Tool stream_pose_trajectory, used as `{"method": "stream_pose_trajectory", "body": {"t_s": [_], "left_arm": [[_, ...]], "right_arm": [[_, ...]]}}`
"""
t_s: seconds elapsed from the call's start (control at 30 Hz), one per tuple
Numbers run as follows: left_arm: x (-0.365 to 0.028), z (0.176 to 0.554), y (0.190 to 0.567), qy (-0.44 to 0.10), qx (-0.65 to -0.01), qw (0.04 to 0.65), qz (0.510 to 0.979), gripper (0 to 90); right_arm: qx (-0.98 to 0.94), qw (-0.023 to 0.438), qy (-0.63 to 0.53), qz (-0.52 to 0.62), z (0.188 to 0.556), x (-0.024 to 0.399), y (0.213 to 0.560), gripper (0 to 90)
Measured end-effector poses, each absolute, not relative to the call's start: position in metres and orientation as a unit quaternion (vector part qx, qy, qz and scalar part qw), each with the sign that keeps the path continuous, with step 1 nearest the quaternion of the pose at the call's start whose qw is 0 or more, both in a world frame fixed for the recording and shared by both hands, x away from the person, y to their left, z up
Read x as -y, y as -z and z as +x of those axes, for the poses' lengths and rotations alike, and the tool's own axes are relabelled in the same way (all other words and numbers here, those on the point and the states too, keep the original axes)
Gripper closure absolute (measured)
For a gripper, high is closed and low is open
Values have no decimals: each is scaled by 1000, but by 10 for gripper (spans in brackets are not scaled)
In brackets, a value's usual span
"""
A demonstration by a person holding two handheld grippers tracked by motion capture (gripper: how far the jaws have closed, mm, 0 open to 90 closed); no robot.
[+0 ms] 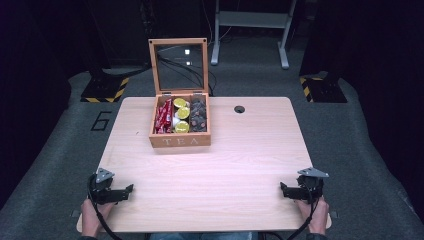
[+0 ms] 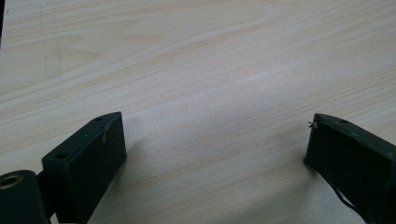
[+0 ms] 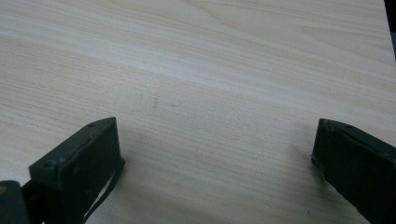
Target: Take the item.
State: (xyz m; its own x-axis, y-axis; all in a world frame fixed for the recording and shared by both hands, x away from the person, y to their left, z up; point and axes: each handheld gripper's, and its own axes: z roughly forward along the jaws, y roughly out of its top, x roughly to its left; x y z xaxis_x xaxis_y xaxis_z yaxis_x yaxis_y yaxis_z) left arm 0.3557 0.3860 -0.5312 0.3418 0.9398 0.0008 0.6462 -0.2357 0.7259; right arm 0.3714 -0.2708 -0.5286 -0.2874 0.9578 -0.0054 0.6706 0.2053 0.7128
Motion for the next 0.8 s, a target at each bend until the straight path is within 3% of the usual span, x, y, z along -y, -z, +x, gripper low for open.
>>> {"method": "stream_pose_trajectory", "body": {"t_s": [0.8], "left_arm": [[-382, 358, 530, -227, -531, 321, 750, 46]], "right_arm": [[-747, 231, -308, 541, 375, 271, 528, 0]]}}
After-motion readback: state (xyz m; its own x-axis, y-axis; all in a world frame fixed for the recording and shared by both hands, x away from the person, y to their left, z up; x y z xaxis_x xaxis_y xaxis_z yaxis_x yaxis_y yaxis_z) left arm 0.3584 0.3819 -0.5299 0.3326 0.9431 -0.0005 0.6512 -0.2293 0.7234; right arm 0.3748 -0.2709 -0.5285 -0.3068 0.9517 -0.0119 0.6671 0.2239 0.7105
